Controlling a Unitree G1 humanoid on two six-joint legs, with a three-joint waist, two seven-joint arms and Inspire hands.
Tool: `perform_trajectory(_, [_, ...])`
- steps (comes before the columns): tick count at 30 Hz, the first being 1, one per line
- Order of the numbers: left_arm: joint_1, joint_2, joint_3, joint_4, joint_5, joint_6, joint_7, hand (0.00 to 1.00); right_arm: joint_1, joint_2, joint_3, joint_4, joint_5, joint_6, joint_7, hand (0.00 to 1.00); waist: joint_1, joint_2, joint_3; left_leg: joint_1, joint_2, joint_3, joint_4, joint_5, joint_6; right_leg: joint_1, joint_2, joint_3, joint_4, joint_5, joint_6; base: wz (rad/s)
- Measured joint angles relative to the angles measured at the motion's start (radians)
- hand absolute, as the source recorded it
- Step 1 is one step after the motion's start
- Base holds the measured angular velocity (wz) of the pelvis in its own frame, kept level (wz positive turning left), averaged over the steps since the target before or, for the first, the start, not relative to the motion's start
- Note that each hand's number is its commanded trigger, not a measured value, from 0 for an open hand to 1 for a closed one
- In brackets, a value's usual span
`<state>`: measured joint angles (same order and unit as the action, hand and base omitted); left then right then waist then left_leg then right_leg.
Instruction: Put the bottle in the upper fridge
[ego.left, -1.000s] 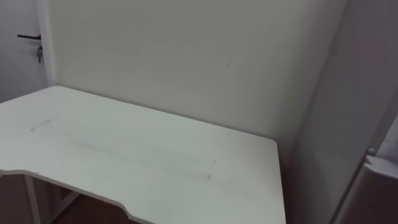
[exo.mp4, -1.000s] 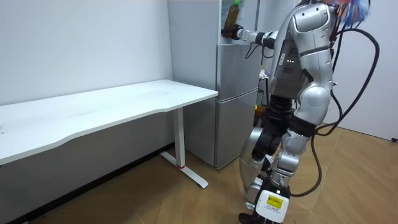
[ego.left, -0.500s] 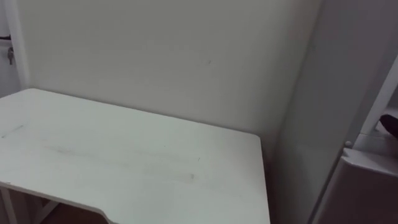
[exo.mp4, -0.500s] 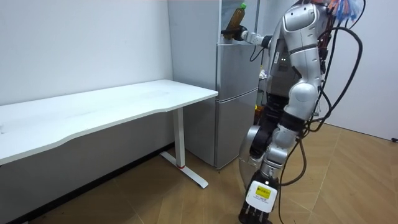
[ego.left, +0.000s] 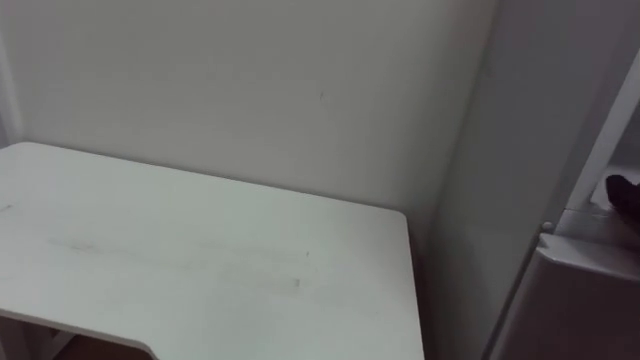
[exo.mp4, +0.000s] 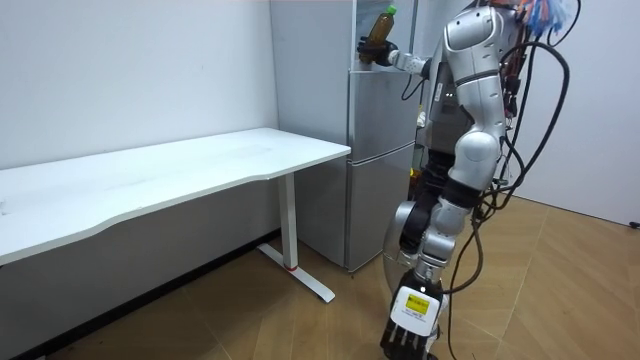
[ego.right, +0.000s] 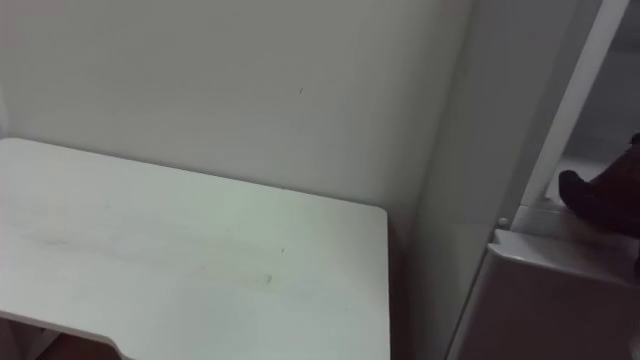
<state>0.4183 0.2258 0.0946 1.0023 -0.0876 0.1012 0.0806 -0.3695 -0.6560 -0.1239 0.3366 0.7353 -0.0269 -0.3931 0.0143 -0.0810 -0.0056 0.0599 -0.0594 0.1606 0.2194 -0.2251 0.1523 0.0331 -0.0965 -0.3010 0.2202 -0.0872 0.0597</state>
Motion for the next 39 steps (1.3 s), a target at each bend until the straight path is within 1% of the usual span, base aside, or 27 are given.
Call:
perform_trajectory(10, [0.0,0.0,0.004,0.008,0.005,0.0,0.001,0.0,0.0,0.0,-0.008,-0.001,0.015,0.004,-0.011,1.0,0.021,0.002,-0.002,0.003,0.001,0.003,-0.001,0.0,-0.001,0.002,0.002,0.002,0.0,0.0,0.0,0.0])
perform_trajectory(15, [0.003,0.002,0.043,0.013,0.013,0.001,-0.02,0.0,-0.001,-0.001,-0.008,-0.001,0.05,0.015,0.0,1.0,0.033,-0.01,-0.0028,0.004,0.001,0.004,-0.001,0.001,-0.001,0.001,0.0,-0.002,0.006,-0.004,-0.005,0.0])
perform_trajectory(17, [0.003,0.002,0.049,0.014,0.013,0.001,-0.024,0.0,-0.007,-0.002,-0.009,0.008,0.073,0.02,0.025,1.0,0.043,-0.014,-0.0003,0.006,0.001,0.004,-0.001,0.001,-0.001,-0.002,0.0,0.001,0.015,-0.007,-0.007,0.0])
perform_trajectory(19, [0.006,0.004,0.048,0.015,0.013,0.003,-0.024,0.0,-0.025,-0.004,-0.009,0.047,0.094,0.022,0.056,1.0,0.044,-0.016,0.002,0.007,0.001,0.004,0.0,0.001,-0.001,-0.003,-0.002,-0.002,0.019,-0.008,-0.009,0.02])
perform_trajectory(20, [0.009,0.007,0.047,0.016,0.013,0.003,-0.026,0.0,-0.026,-0.015,-0.011,0.075,0.11,0.023,0.083,1.0,0.045,-0.022,0.0036,0.006,0.001,0.003,0.002,0.0,-0.001,-0.005,-0.002,-0.002,0.02,-0.008,-0.009,0.0])
perform_trajectory(21, [0.014,0.009,0.048,0.017,0.013,0.005,-0.027,0.0,-0.035,-0.022,-0.011,0.101,0.127,0.03,0.11,1.0,0.044,-0.029,0.0032,0.003,0.0,0.002,0.002,0.0,-0.001,-0.011,-0.002,-0.001,0.02,-0.008,-0.009,0.0])
perform_trajectory(22, [0.014,0.009,0.049,0.021,0.012,0.008,-0.027,0.0,-0.046,-0.022,-0.012,0.123,0.136,0.031,0.123,1.0,0.042,-0.032,0.0031,0.001,0.0,0.001,0.003,0.0,-0.001,-0.012,-0.003,-0.002,0.02,-0.008,-0.009,0.0])
perform_trajectory(24, [0.014,0.009,0.055,0.031,0.015,0.017,-0.031,0.0,-0.08,-0.027,-0.017,0.188,0.158,0.032,0.157,1.0,0.041,-0.037,0.0006,-0.007,-0.001,-0.001,0.007,0.0,-0.001,-0.013,-0.004,-0.001,0.02,-0.007,-0.01,0.03])
perform_trajectory(26, [0.015,0.012,0.068,0.041,0.014,0.025,-0.037,0.0,-0.153,-0.051,-0.018,0.32,0.168,0.047,0.2,1.0,0.041,-0.038,-0.0003,-0.014,-0.002,-0.009,0.02,-0.002,0.002,-0.016,-0.006,-0.002,0.023,-0.006,-0.01,0.12])
perform_trajectory(28, [0.019,0.022,0.073,0.041,0.014,0.03,-0.049,0.0,-0.198,-0.067,-0.018,0.409,0.168,0.055,0.217,1.0,0.045,-0.041,-0.0022,-0.015,-0.003,-0.013,0.023,-0.002,0.003,-0.017,-0.008,-0.005,0.028,-0.006,-0.01,0.12])
perform_trajectory(29, [0.019,0.023,0.09,0.041,0.014,0.034,-0.051,0.0,-0.225,-0.08,-0.016,0.456,0.173,0.068,0.231,1.0,0.045,-0.041,-0.0026,-0.019,-0.003,-0.02,0.029,-0.004,0.003,-0.02,-0.01,-0.014,0.038,-0.006,-0.01,0.16])
perform_trajectory(30, [0.019,0.024,0.097,0.04,0.014,0.035,-0.052,0.0,-0.233,-0.091,-0.015,0.476,0.177,0.076,0.239,1.0,0.044,-0.042,-0.0036,-0.022,-0.003,-0.026,0.033,-0.006,0.001,-0.02,-0.011,-0.02,0.04,-0.006,-0.01,0.22])
perform_trajectory(31, [0.018,0.028,0.1,0.039,0.014,0.04,-0.053,0.0,-0.245,-0.109,-0.015,0.507,0.18,0.093,0.248,1.0,0.046,-0.044,-0.0066,-0.03,-0.003,-0.03,0.04,-0.006,0.002,-0.022,-0.013,-0.032,0.041,-0.007,-0.01,0.15])
perform_trajectory(32, [0.019,0.033,0.102,0.04,0.015,0.046,-0.052,0.0,-0.266,-0.115,-0.014,0.541,0.179,0.101,0.255,1.0,0.049,-0.047,-0.0091,-0.036,-0.003,-0.031,0.044,-0.004,0.005,-0.027,-0.014,-0.034,0.042,-0.007,-0.01,0.1])
perform_trajectory(33, [0.02,0.035,0.102,0.04,0.015,0.048,-0.052,0.0,-0.281,-0.115,-0.013,0.56,0.178,0.105,0.259,1.0,0.049,-0.048,-0.009,-0.04,-0.003,-0.031,0.049,-0.004,0.005,-0.028,-0.014,-0.034,0.042,-0.007,-0.01,0.0])
perform_trajectory(35, [0.019,0.04,0.113,0.04,0.017,0.054,-0.054,0.0,-0.32,-0.128,-0.004,0.621,0.193,0.119,0.276,1.0,0.052,-0.051,-0.0096,-0.049,-0.002,-0.033,0.055,-0.004,0.006,-0.031,-0.013,-0.029,0.041,-0.006,-0.011,0.0])
perform_trajectory(36, [0.019,0.04,0.119,0.04,0.022,0.055,-0.054,0.0,-0.327,-0.13,0.001,0.632,0.201,0.119,0.277,1.0,0.055,-0.052,-0.0097,-0.049,-0.003,-0.033,0.055,-0.004,0.006,-0.031,-0.012,-0.027,0.04,-0.006,-0.011,0.0])
perform_trajectory(39, [0.018,0.046,0.12,0.039,0.033,0.065,-0.054,0.0,-0.349,-0.156,0.058,0.662,0.207,0.139,0.285,1.0,0.065,-0.059,-0.0084,-0.052,-0.002,-0.033,0.055,-0.007,0.001,-0.03,-0.011,-0.025,0.04,-0.005,-0.012,-0.01])
